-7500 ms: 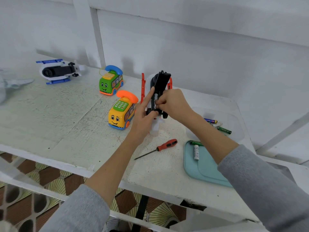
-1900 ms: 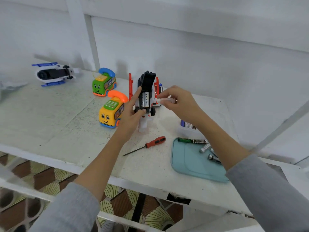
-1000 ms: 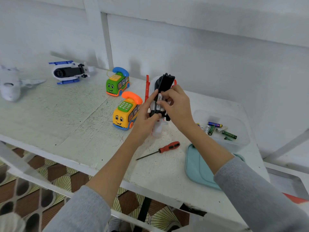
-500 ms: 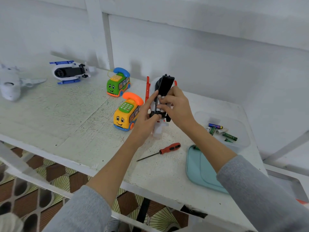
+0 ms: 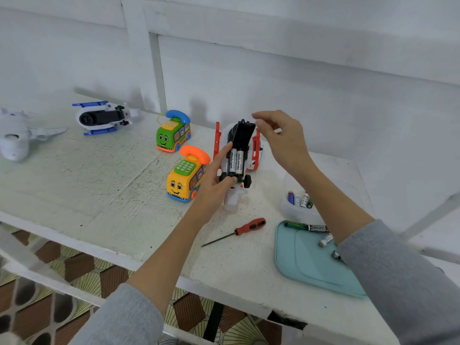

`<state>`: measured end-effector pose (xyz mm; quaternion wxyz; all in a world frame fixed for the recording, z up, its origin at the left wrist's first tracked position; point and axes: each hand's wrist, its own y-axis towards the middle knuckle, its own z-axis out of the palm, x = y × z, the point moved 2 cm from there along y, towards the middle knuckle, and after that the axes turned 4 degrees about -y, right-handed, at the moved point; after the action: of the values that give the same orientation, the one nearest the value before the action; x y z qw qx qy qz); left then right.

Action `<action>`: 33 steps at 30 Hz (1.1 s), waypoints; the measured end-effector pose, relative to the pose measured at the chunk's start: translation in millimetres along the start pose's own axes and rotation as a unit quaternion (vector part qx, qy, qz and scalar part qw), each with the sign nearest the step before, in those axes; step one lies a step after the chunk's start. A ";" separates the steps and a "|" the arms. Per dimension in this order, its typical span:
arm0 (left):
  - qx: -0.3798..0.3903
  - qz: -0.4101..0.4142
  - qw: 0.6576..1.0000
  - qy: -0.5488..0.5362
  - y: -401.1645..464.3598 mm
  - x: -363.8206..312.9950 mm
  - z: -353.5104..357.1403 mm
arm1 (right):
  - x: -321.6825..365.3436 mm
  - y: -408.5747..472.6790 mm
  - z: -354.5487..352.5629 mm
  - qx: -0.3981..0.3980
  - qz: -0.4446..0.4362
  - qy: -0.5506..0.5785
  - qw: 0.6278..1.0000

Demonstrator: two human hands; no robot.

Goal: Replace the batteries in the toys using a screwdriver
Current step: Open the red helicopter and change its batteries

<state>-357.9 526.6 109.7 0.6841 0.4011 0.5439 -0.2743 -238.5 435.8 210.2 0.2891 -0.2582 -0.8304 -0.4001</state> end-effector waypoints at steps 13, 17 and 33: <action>0.016 0.008 1.000 0.015 -0.7 -0.2 -1.8 | -6.5 -40.9 4.9 0.050 -0.053 -0.006 0.997; 0.030 0.011 0.999 0.025 0.4 1.4 -2.8 | -14.6 -52.3 12.8 0.032 -0.083 -0.019 0.996; -0.004 0.030 0.999 0.021 -0.9 2.0 0.7 | -29.8 -57.1 24.6 0.051 -0.102 -0.061 0.992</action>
<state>-357.7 525.7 107.7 0.6822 0.4205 0.5464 -0.2432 -262.2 418.8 147.7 0.2085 -0.1806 -0.8880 -0.3679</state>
